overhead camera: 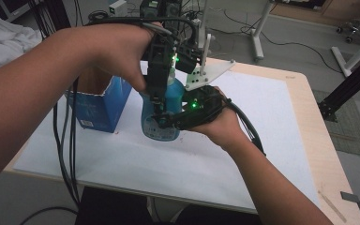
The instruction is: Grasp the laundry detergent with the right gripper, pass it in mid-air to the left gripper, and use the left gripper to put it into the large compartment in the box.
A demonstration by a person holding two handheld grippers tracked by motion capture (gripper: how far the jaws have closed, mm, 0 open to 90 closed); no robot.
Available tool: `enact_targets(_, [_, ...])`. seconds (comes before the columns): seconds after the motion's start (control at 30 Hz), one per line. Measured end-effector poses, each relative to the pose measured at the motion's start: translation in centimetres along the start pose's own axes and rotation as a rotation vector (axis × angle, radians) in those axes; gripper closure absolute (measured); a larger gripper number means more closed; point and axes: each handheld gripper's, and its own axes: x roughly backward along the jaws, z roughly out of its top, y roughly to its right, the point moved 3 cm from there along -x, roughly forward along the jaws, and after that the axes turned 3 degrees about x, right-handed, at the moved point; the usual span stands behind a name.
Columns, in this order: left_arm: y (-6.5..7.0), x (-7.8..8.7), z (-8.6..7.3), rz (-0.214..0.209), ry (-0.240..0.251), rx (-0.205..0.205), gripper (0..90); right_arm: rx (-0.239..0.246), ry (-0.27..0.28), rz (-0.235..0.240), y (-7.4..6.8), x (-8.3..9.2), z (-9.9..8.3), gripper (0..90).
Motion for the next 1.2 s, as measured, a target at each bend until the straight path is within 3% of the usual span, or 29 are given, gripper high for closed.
enact_targets(0.17, [0.1, 0.0, -0.1, -0.018, 0.004, 0.004, 37.5, -0.008, 0.007, 0.003, 0.0, 0.0, 0.0, 48.5])
enact_targets(0.73, [0.2, 0.8, 0.4, -0.006, 0.017, -0.008, 38.4, -0.005, 0.042, 0.007, 0.1, 0.5, 0.2, 45.8])
enact_targets(0.8, [0.2, 1.0, 0.4, -0.011, 0.021, -0.004, 38.4, -0.008, 0.066, 0.014, 0.1, 0.9, 0.0, 44.3])
enact_targets(0.9, [0.0, 1.1, 0.3, -0.004, 0.01, 0.002, 38.4, -0.04, 0.093, 0.04, 0.4, 2.0, -0.4, 32.7])
enact_targets(0.93, [0.0, 1.1, 0.3, -0.004, 0.01, 0.002, 38.4, -0.04, 0.093, 0.04, 0.4, 2.0, -0.4, 32.7])
enact_targets(1.2, [-0.3, 0.8, 0.0, -0.009, -0.015, 0.027, 38.4, -0.036, 0.026, 0.001, 0.3, 3.9, -1.0, 22.2])
